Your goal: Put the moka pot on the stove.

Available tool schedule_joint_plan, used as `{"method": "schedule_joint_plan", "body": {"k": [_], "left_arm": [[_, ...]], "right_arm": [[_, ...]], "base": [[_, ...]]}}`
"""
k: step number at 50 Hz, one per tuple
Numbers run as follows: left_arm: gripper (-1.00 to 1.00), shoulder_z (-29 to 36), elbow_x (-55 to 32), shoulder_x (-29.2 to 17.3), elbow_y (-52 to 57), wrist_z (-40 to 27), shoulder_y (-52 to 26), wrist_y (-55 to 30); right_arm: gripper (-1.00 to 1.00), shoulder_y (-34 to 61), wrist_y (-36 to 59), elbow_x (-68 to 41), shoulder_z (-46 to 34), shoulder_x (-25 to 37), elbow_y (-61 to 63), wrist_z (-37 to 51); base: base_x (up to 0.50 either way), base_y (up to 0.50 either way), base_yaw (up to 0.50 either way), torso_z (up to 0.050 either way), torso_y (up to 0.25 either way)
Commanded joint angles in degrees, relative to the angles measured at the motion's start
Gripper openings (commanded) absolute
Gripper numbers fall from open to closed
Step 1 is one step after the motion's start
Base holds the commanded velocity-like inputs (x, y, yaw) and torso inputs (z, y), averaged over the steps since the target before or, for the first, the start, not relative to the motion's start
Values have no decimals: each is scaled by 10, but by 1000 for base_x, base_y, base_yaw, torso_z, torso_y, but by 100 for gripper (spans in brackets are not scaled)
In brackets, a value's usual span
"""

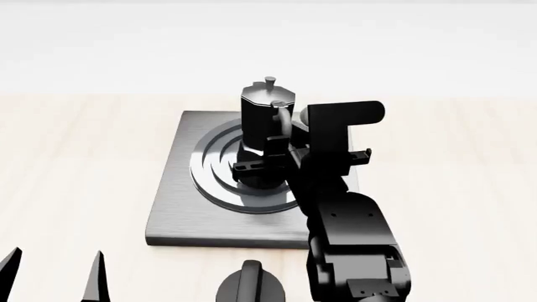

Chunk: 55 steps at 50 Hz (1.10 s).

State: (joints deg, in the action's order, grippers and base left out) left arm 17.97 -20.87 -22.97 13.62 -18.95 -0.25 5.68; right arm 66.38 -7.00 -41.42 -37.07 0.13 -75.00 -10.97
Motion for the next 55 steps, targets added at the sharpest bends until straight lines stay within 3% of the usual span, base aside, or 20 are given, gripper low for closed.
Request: {"method": "schedule_joint_plan", "body": {"k": [1,14,15,27,50,52,55], "left_arm": [[100,1,-1,-1,-2,0,-2,1],[100,2,-1,-2,2,-2,-1,2],[100,1,-2,-3,4,-3,0,1],[100,2,0,-4,6,-5,2,3],[100,6,-1,-7,10,-5,7,6],[100,6,-1,-8,12,-6,9,6],[100,7,0,-9,13,-7,11,7]], "right_arm": [[-100,2,-1,-6,-5,-1,0,1],[-100,-1,3,-21,-35,-1,0,8],[100,-2,3,-26,-42,-1,0,6],[100,-22,-19,-102,-133,-1,0,4],[100,-28,-46,-24,-85,1,3,-9],[100,-34,-45,-19,-91,7,20,5],[100,-80,12,-26,-102,64,180,57]], "base": [[0,0,0,0,0],[0,0,0,0,0],[0,0,0,0,0],[0,0,0,0,0],[0,0,0,0,0],[0,0,0,0,0],[0,0,0,0,0]]}}
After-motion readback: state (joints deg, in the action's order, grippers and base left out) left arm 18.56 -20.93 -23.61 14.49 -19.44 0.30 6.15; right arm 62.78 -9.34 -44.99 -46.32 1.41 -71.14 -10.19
